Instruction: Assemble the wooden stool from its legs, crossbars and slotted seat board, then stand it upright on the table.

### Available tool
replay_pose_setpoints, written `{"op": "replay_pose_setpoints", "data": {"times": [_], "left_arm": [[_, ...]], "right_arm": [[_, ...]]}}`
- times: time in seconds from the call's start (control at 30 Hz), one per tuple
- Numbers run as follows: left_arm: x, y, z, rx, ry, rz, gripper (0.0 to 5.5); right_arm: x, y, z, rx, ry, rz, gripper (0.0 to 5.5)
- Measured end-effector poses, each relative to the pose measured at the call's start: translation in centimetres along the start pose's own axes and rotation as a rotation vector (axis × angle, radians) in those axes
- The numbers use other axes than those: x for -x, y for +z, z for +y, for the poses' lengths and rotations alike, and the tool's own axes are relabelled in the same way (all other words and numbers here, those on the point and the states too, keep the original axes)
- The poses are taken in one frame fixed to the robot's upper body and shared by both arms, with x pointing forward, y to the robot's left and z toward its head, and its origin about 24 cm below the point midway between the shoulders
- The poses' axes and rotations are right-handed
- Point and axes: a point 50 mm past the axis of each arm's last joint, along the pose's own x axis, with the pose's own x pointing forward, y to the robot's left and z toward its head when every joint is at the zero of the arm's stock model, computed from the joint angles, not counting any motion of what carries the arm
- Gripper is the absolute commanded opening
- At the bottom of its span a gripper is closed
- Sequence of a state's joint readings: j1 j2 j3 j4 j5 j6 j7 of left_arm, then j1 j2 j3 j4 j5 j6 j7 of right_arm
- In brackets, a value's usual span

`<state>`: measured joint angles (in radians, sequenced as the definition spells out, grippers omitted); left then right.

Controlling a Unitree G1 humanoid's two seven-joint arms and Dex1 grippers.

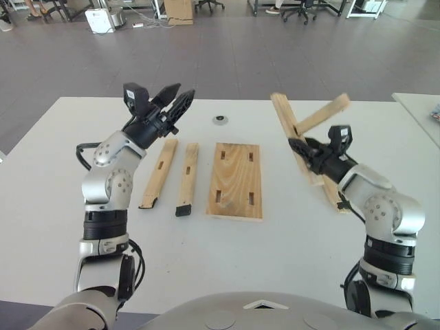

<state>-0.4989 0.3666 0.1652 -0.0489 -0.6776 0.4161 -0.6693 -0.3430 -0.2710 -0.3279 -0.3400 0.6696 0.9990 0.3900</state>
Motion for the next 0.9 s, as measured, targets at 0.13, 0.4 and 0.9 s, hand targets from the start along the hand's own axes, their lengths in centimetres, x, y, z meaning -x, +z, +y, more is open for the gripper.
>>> {"op": "replay_pose_setpoints", "data": {"times": [0.13,0.4,0.9], "left_arm": [[-1.5,1.8,-2.4,0.345,-0.318,0.026,3.51],[-2.2,5.0,-2.6,0.585,-0.414,-0.055,4.25],[-2.4,5.2,-4.5,0.615,-0.549,-0.021,3.53]], "right_arm": [[0.1,5.4,3.4,-0.034,0.307,-0.176,2.07],[1.8,7.0,5.5,-0.086,0.582,-0.163,2.07],[1.2,4.9,8.0,-0.108,0.771,0.020,2.07]]}}
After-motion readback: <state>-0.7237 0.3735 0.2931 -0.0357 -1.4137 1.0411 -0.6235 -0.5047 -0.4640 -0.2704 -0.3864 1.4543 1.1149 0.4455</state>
